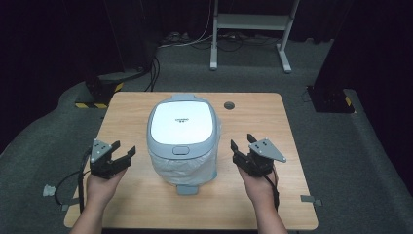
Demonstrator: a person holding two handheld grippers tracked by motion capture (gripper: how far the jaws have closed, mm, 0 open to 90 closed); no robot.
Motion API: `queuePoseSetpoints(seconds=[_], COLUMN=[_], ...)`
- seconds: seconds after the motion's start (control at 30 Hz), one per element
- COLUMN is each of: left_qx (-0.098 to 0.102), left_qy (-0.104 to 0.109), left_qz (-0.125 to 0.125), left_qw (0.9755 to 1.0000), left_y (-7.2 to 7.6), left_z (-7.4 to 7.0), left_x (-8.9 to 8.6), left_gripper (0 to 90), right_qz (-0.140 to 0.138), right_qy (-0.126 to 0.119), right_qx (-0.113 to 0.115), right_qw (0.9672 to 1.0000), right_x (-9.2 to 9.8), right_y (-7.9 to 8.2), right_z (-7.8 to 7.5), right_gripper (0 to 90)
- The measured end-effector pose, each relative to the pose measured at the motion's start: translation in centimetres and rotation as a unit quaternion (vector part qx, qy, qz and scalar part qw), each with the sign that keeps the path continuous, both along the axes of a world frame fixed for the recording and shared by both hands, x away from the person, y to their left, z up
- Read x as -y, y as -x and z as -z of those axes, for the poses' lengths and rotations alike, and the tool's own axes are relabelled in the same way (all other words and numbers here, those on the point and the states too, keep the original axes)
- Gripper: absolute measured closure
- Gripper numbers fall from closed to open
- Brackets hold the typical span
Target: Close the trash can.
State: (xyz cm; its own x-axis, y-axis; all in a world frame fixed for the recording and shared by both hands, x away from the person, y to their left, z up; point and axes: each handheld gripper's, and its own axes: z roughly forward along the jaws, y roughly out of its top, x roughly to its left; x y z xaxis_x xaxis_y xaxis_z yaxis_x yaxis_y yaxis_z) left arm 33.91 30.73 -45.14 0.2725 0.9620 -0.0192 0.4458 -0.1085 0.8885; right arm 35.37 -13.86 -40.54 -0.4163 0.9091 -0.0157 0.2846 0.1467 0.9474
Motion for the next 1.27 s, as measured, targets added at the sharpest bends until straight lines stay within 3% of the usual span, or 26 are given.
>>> queuePoseSetpoints(seconds=[0.2, 0.3, 0.4, 0.53, 0.57, 0.63, 0.7, 0.83, 1.0, 1.27], left_qx=[-0.075, -0.103, -0.118, -0.106, -0.102, -0.089, -0.09, -0.093, -0.106, -0.107], left_qy=[-0.032, -0.045, -0.044, -0.055, -0.064, -0.079, -0.087, -0.074, -0.052, -0.052], left_qz=[0.007, 0.015, 0.021, 0.033, 0.037, 0.041, 0.056, 0.062, 0.066, 0.065], left_qw=[0.9966, 0.9936, 0.9918, 0.9923, 0.992, 0.992, 0.9906, 0.991, 0.9908, 0.9908], left_y=[-0.3, -0.3, -0.3, 0.0, 0.2, 0.6, 0.7, 0.6, 0.4, 0.4], left_z=[4.7, 6.4, 7.5, 7.7, 7.6, 7.7, 7.6, 7.6, 7.7, 7.7], left_x=[-0.3, -0.2, 0.1, 0.5, 0.6, 1.1, 1.3, 1.3, 0.9, 0.9], left_gripper=[31.3, 30.1, 29.4, 29.2, 30.3, 31.1, 31.1, 31.1, 30.7, 30.6], right_qz=[0.016, 0.013, 0.018, 0.028, 0.029, 0.037, 0.029, 0.013, 0.016, 0.014], right_qy=[0.015, 0.039, 0.061, 0.096, 0.1, 0.083, 0.085, 0.089, 0.088, 0.088], right_qx=[-0.063, -0.102, -0.134, -0.16, -0.177, -0.189, -0.189, -0.193, -0.197, -0.197], right_qw=[0.9978, 0.9939, 0.989, 0.982, 0.9787, 0.9778, 0.9778, 0.977, 0.9764, 0.9764], right_x=[1.0, 1.4, 1.6, 1.7, 1.6, 1.2, 0.5, -0.5, -0.7, -0.6], right_y=[-0.6, -1.2, -1.6, -2.0, -2.2, -2.4, -2.4, -2.4, -2.3, -2.3], right_z=[5.4, 7.8, 9.7, 11.5, 11.8, 11.8, 11.8, 11.9, 11.9, 11.9], right_gripper=[39.9, 43.5, 43.8, 46.7, 47.2, 44.5, 41.6, 32.8, 30.1, 29.9])
